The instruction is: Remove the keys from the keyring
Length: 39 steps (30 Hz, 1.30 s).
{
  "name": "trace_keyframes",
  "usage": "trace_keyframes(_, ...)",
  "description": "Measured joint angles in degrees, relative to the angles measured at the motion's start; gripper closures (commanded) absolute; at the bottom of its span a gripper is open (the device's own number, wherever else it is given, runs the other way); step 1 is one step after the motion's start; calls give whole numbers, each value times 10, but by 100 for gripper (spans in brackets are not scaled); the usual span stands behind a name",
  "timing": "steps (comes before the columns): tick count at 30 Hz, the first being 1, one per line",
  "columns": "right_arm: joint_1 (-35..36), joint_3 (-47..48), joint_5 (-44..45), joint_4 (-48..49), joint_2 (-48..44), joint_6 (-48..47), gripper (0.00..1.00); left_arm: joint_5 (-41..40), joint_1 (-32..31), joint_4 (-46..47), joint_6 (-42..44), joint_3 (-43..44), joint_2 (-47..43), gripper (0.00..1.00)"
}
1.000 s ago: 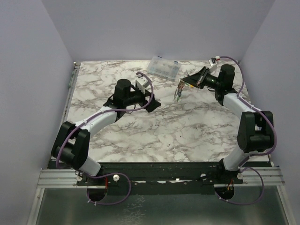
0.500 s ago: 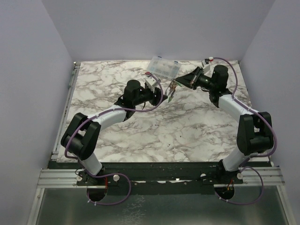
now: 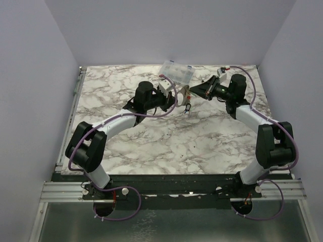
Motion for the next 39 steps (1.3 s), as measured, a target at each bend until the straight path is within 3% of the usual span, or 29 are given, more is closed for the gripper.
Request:
trace_keyframes(2,-1,8,-24,-12,0,-25,32,-4,0,-55,26,25,-4,100)
trace_keyframes(4,-5,20,-48,-28,0,-56,25,-7,2,-118,60,47,-13,100)
trace_keyframes(9,-51,58,-114,-79,0,-151,17,-10,4,-266,156,83,-47,100)
trace_keyframes(12,-78,99,-144,-174,-3,-291,18,-14,4,-353,222,101,-64,100)
trace_keyframes(15,-79,143,-155,-304,-17,-474,26,-16,3,-429,286,123,-70,100)
trace_keyframes(20,-49,207,-158,-511,-51,-767,31,-32,-16,-569,416,167,-70,100)
trace_keyframes(23,-10,226,-159,-586,-52,-873,34,-35,-31,-628,466,198,-63,100)
trace_keyframes(27,47,198,-160,-616,-53,-926,36,-32,-43,-663,501,218,-52,100)
trace_keyframes(34,141,162,-144,-593,-54,-918,40,-21,-58,-693,520,219,-31,100)
trace_keyframes(39,165,155,-135,-568,-54,-908,44,-12,-61,-695,521,223,-23,100)
